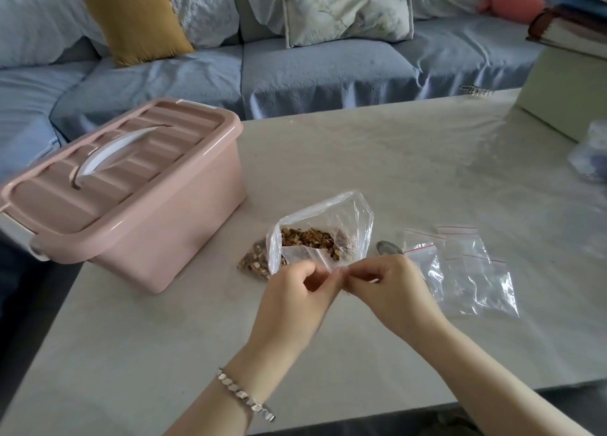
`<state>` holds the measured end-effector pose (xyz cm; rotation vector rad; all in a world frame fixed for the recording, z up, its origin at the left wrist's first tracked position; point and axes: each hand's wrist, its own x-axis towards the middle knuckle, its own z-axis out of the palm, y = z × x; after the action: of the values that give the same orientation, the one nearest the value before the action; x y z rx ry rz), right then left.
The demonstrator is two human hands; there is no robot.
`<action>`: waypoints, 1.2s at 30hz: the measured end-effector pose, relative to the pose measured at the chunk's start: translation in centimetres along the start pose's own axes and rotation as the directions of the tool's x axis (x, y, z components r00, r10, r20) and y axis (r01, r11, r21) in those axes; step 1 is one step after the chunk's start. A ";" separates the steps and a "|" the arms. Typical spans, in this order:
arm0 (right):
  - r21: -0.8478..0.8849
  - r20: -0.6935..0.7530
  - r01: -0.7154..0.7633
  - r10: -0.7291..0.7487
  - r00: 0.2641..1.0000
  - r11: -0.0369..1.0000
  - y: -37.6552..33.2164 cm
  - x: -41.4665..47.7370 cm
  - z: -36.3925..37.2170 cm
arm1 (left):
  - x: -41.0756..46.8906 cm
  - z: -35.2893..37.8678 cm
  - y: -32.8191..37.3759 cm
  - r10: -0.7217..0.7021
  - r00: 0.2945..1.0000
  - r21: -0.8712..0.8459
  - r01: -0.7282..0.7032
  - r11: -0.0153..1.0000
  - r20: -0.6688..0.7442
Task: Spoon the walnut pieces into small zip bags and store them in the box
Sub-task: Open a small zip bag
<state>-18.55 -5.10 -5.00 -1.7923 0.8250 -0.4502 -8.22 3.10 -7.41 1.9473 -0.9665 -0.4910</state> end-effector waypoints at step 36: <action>0.264 0.434 -0.128 0.001 0.901 0.956 1.5 -0.2 -2.7 | -0.7 -2.1 0.7 0.095 0.817 -0.399 0.173 0.901 0.569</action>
<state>-20.92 -7.07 -5.35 -1.5073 0.4770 -0.1082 -7.60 4.57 -5.74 1.4212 -1.0669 -1.2686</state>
